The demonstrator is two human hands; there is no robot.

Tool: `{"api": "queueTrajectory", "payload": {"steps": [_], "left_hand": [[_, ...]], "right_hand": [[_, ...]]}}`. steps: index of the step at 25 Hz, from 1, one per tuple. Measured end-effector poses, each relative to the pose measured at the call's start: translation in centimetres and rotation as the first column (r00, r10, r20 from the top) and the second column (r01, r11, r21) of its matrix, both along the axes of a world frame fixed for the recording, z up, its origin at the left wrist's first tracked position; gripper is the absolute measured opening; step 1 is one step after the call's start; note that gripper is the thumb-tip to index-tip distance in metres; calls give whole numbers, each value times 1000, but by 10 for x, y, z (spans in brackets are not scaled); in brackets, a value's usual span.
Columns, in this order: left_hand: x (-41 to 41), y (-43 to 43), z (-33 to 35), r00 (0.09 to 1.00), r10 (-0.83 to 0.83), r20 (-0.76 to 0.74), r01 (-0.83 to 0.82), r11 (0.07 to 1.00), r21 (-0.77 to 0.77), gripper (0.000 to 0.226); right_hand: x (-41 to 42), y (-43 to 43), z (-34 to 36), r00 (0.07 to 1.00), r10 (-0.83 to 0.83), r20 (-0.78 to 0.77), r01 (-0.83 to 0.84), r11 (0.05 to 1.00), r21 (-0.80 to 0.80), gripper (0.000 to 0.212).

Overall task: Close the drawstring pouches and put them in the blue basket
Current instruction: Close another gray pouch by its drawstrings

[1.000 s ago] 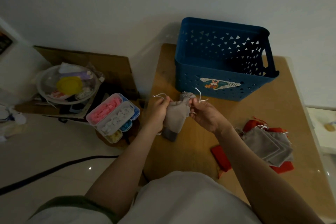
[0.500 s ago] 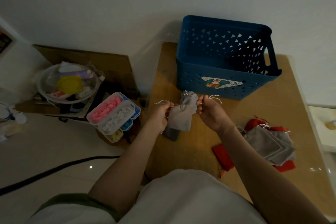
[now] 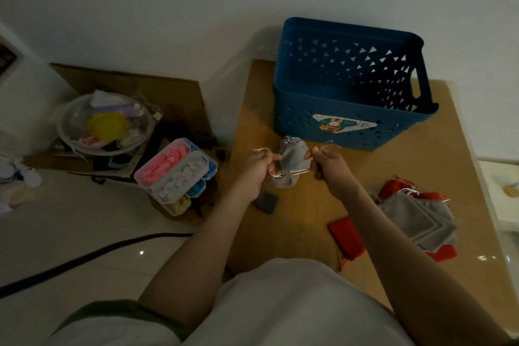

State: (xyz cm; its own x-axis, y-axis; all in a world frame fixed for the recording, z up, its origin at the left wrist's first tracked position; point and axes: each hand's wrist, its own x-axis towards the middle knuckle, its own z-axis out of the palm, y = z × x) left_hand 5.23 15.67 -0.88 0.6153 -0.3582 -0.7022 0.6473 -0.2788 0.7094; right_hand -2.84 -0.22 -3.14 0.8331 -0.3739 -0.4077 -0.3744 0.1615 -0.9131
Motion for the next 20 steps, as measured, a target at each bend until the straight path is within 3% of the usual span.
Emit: {"api": "queueTrajectory", "payload": {"steps": [3, 7, 13, 17, 20], "left_hand": [[1, -8, 12, 965, -256, 61, 249, 962, 112, 20], [-3, -17, 14, 917, -379, 121, 367, 923, 116, 31], [-8, -9, 22, 950, -215, 227, 235, 970, -65, 19], [-9, -11, 22, 918, -270, 291, 294, 955, -40, 21], [-8, -7, 19, 887, -336, 316, 372, 926, -62, 24]], "right_hand": [[9, 3, 21, 983, 184, 21, -179, 973, -147, 23], [20, 17, 47, 961, 265, 81, -245, 949, -198, 17], [23, 12, 46, 917, 379, 125, -333, 899, -285, 32], [28, 17, 41, 921, 387, 46, -348, 871, -347, 24], [28, 16, 44, 914, 383, 134, -334, 897, -289, 25]]}}
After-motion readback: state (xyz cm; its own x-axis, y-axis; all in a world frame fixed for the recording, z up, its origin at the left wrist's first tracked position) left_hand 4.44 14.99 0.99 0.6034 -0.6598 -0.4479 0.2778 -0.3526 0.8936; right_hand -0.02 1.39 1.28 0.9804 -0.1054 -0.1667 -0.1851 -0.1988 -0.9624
